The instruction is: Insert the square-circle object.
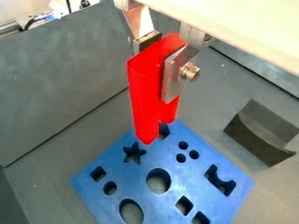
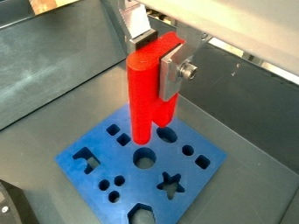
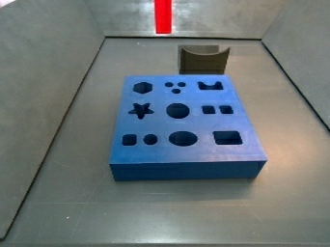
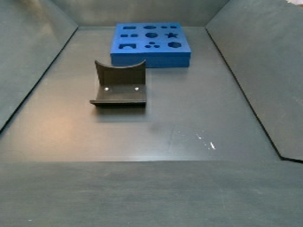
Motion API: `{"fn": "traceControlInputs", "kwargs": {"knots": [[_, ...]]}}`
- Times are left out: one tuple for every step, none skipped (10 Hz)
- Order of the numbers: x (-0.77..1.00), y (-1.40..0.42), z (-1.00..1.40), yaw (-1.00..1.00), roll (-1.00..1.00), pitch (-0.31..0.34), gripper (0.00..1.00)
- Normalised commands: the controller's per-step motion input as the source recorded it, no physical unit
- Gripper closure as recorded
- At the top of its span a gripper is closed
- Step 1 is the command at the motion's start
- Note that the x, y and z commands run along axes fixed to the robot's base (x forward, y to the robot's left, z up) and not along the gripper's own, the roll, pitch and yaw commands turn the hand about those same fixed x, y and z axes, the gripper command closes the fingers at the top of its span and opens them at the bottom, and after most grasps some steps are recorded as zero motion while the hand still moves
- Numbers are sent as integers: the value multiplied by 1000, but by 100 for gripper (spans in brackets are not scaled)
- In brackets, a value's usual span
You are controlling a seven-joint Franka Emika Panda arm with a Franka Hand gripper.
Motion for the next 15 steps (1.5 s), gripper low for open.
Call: {"fn": "traceControlInputs", "kwargs": {"knots": [[-169,0,-114,-100,0,0,100],[-57,-180,-357,-880,0,-11,100],[0,-51,-403,-1000,0,-39,100],[0,-51,-397,-1000,0,-43,100],[0,-49,-394,-1000,0,-44,100],[0,-40,-391,-1000,0,-47,100],[0,-34,-394,-1000,0,-50,100],[-51,-306,-391,-857,-20,-221,100],[-49,-651,-329,-569,-9,-167,100],[-74,-711,-351,-503,-16,-157,100],[-34,-617,-314,-609,-4,-174,100],[0,-243,-134,-977,0,-44,100],[0,-209,-140,-1000,0,-36,100],[0,-174,-154,-1000,0,-11,100],[0,-89,-211,-1000,0,0,100]]}}
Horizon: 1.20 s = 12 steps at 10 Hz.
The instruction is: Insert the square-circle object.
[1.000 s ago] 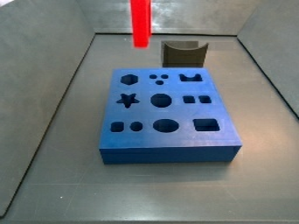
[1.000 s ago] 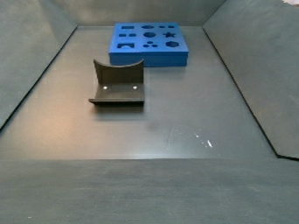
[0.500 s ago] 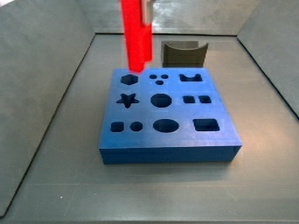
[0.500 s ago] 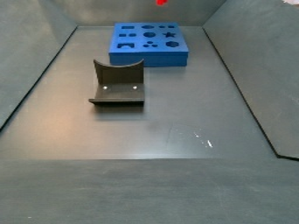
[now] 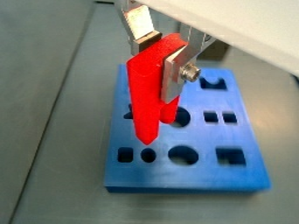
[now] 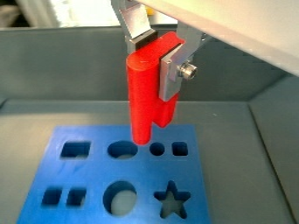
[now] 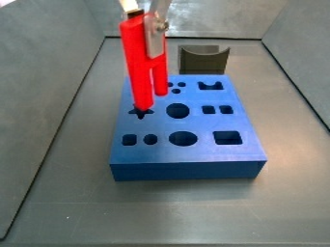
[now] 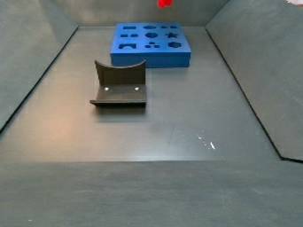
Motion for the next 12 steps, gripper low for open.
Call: {"fn": "traceControlInputs", "kwargs": {"knots": [[0,-83,-234,-1000,0,0,100],[-29,0,-446,-1000,81,23,100],[-54,0,-454,-934,64,121,100],[-91,0,-311,-869,97,174,100],[-97,0,-280,-851,106,187,100],[-100,0,-280,-851,107,184,100],[-77,-140,-360,-911,139,103,100],[-34,-189,-380,-900,104,93,100],[-34,-177,-406,-929,113,73,100],[-43,-183,-389,-871,114,127,100],[326,-383,-166,-329,207,111,100],[214,-69,-174,-71,134,90,100]]}}
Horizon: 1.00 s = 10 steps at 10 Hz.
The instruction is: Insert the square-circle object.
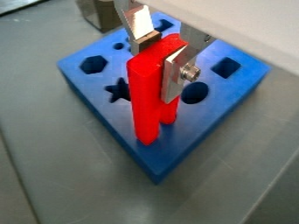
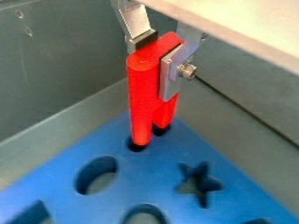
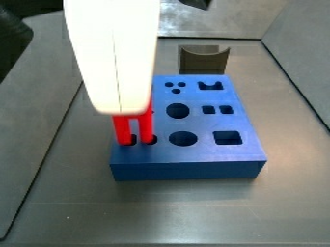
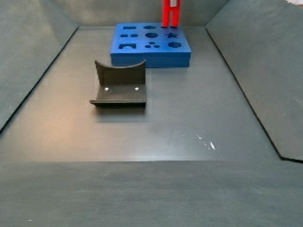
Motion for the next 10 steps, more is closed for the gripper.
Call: {"fn": "traceControlInputs", "kwargs": {"knots": [[166,0,-243,0,30,99,100],[289,0,-277,-186,51,130,100],[31,37,-334,-206,24,104,100],[-151,160,-446,0,0,0,100],[-220,174,-460,3,0,-9,100],[-346,80,-440,0,0,-29,100],[-411,60,-466,0,-17,-67,100],[-291,11,-509,0,-19,-63,100],[0,0,-826,-143,0,-23,100],[69,-49,-986,-289,9,0,100]]}}
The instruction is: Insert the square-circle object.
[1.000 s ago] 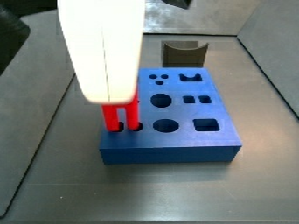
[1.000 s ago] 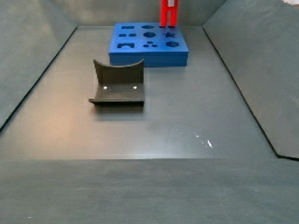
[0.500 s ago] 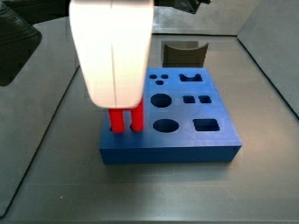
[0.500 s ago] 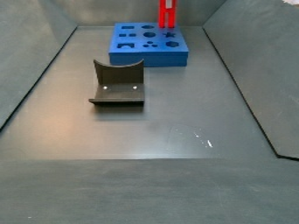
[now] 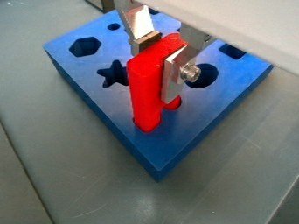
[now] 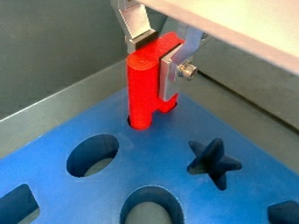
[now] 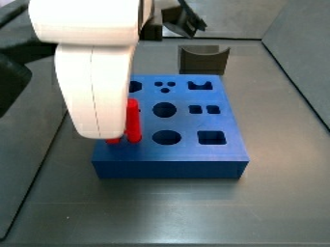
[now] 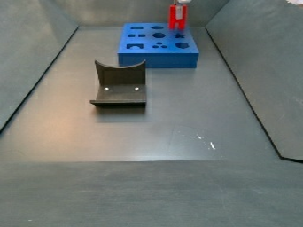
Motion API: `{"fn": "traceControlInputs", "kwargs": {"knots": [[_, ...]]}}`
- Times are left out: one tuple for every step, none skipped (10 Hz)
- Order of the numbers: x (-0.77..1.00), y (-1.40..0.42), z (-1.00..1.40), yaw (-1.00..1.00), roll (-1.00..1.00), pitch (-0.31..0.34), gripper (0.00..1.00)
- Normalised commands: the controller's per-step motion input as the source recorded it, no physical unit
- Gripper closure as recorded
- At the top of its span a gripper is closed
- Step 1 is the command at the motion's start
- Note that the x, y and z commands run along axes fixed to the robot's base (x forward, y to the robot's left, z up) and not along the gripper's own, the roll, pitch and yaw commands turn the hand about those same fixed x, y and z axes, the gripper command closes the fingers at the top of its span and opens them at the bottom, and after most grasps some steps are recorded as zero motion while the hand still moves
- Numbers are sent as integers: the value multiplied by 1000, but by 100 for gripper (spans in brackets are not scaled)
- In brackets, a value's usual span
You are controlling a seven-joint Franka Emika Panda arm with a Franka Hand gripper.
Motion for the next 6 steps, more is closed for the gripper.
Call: {"fn": "traceControlInputs", "kwargs": {"knots": [[0,-94,-1000,-354,76,0,100],[0,-109,-1000,-363,100,-3,100],[0,-109,-1000,-331,113,-9,100],[3,-86,-1000,-223,83,-59,100],[0,3,-260,-51,-114,-140,100],[0,0,0,0,0,0,100]]}}
